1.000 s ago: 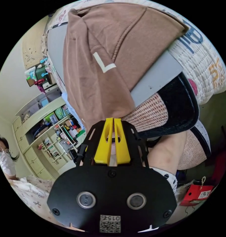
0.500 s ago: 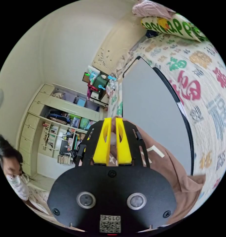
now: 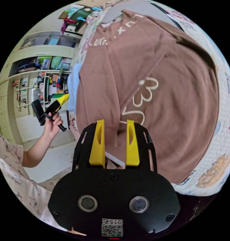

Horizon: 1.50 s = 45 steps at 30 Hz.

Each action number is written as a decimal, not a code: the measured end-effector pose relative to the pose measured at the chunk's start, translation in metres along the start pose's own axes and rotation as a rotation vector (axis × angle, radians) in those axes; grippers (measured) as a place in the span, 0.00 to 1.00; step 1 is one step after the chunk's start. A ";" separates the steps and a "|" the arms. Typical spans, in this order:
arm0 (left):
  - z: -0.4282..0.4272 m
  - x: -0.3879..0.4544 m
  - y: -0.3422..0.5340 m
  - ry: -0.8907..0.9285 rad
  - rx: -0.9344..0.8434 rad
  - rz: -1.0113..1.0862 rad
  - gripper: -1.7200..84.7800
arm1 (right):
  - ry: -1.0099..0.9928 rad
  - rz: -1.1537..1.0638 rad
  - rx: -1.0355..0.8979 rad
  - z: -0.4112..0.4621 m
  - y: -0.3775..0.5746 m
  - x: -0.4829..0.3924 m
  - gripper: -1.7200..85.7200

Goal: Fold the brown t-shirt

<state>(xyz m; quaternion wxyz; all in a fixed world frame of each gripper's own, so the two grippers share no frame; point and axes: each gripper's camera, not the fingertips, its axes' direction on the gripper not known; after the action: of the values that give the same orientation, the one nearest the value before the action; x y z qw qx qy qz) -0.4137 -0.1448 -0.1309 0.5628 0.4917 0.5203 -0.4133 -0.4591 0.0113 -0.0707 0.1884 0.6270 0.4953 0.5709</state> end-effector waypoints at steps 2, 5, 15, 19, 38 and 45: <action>0.018 0.019 0.032 -0.014 -0.097 -0.017 0.13 | 0.015 0.074 -0.058 0.029 0.030 0.022 0.17; 0.044 0.058 0.060 -0.019 -0.222 0.022 0.15 | -0.023 0.136 -0.056 0.048 0.053 0.046 0.15; 0.064 0.126 0.102 -0.104 -0.166 -0.009 0.21 | -0.219 -0.067 -0.074 0.041 0.027 0.072 0.04; 0.066 0.136 0.100 -0.151 -0.127 0.042 0.26 | -0.316 -0.079 -0.014 0.043 0.008 0.067 0.03; -0.061 -0.001 0.054 -0.182 0.012 -0.032 0.04 | 0.559 -0.648 -0.190 0.334 0.047 -0.051 0.15; -0.059 -0.005 0.031 -0.121 -0.014 -0.039 0.04 | 0.757 -0.686 -0.175 0.405 0.024 -0.050 0.05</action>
<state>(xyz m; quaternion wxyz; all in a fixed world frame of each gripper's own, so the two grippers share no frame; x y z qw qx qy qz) -0.3945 -0.0813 -0.1208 0.5887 0.4515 0.4977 -0.4493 -0.0771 0.0925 -0.1900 0.2239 0.1599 0.6564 0.7025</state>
